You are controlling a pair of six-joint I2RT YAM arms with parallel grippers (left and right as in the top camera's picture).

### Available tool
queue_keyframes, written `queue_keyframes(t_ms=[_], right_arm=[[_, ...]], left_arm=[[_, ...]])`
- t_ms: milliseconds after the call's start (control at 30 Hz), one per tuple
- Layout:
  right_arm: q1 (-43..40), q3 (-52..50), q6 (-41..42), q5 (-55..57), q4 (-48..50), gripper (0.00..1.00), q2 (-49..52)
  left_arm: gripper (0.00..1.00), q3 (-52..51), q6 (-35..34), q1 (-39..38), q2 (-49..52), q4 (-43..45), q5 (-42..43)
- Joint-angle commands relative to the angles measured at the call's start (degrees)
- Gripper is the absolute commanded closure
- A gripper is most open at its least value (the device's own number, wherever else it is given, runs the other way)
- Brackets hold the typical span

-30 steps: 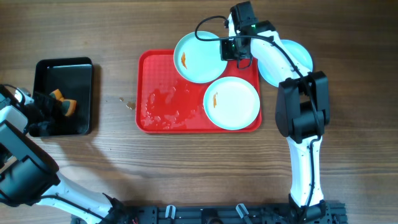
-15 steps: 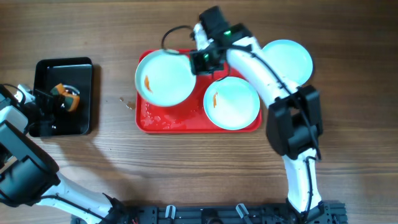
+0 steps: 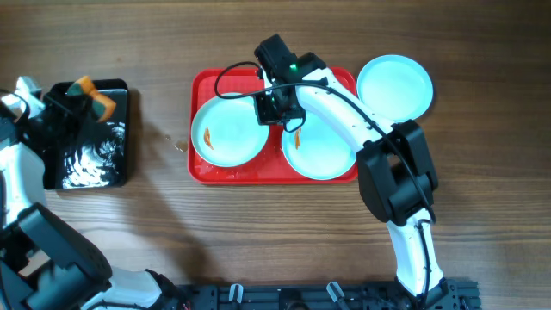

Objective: Clean dirty plates on tray and stack at the side
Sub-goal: 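Dip the sponge in the soapy black tray with the left gripper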

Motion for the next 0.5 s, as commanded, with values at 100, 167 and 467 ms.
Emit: queue_keyframes(t_ms=[100, 167, 467], right_arm=[[-0.2, -2.6, 2.1, 5.8, 1.2, 0.96, -0.7], [-0.2, -2.6, 2.1, 5.8, 1.1, 0.96, -0.7], [-0.2, -2.6, 0.3, 5.8, 1.6, 0.96, -0.7]], left_arm=[[0.96, -0.2, 2.4, -4.1, -2.7, -1.5, -6.2], [0.96, -0.2, 2.4, -4.0, -2.7, -3.6, -20.5], [0.96, -0.2, 1.8, -3.6, -3.8, -1.8, -22.4]])
